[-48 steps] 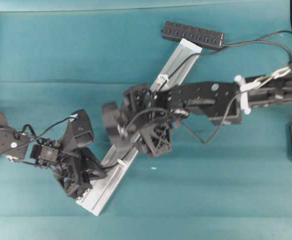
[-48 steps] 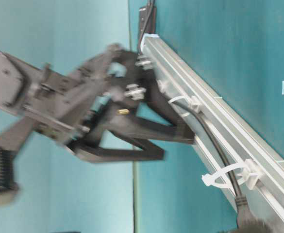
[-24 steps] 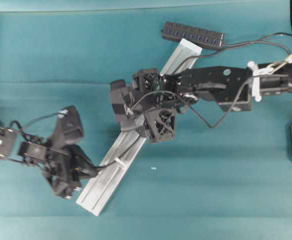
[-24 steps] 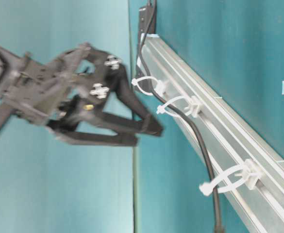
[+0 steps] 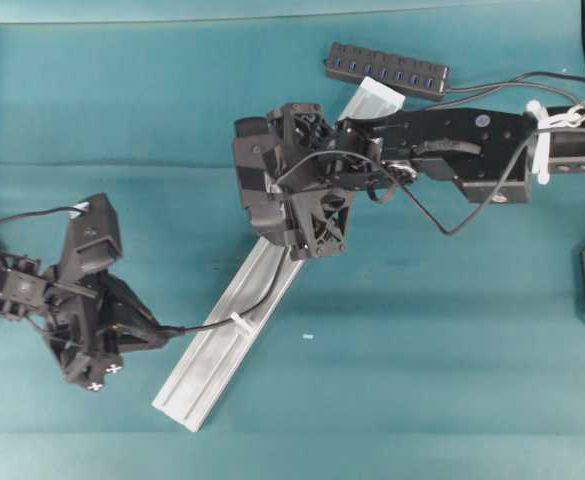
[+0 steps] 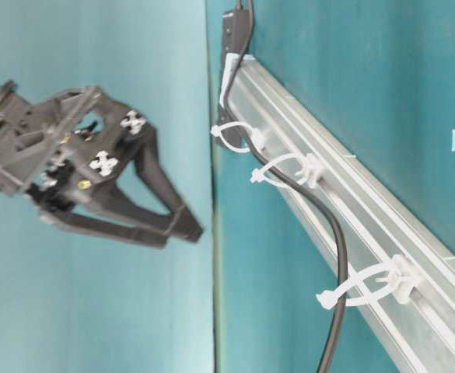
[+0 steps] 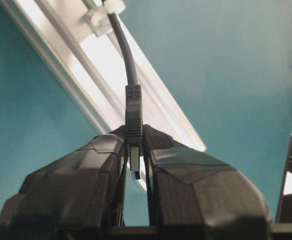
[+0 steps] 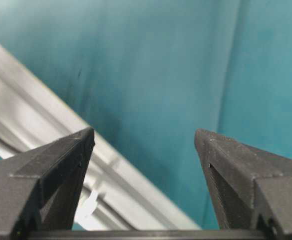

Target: Pass the USB cable through three rings with both arms.

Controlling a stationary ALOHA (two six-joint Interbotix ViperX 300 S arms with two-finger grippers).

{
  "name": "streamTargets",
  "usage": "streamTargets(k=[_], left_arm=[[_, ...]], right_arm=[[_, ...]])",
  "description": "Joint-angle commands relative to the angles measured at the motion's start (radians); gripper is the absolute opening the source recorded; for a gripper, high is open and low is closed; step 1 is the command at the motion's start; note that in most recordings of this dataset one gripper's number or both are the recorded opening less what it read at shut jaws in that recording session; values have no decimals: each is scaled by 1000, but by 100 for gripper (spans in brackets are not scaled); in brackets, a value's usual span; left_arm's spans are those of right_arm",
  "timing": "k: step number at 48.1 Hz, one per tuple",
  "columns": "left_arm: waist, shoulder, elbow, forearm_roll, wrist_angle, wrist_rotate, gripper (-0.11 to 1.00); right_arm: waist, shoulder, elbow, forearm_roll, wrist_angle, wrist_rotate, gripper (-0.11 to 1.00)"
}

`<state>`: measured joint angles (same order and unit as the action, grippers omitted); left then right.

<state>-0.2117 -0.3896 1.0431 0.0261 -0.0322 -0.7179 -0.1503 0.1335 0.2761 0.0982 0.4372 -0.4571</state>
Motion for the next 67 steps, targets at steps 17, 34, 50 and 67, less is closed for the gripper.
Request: streamTargets(k=[17,34,50,67], left_arm=[[-3,-89,-11,3,5,-2,9],[-3,-89,-11,3,5,-2,9],[-2,-89,-11,2,15,-3,9],[-3,-91,-15,2,17,-3,9]], right_arm=[[-8,-11,-6,0,-37,14,87],[-11,-11,-6,0,-38,17,87],[-9,-11,-6,0,-49,17,87],[-6,-11,-6,0,-58,17,87]])
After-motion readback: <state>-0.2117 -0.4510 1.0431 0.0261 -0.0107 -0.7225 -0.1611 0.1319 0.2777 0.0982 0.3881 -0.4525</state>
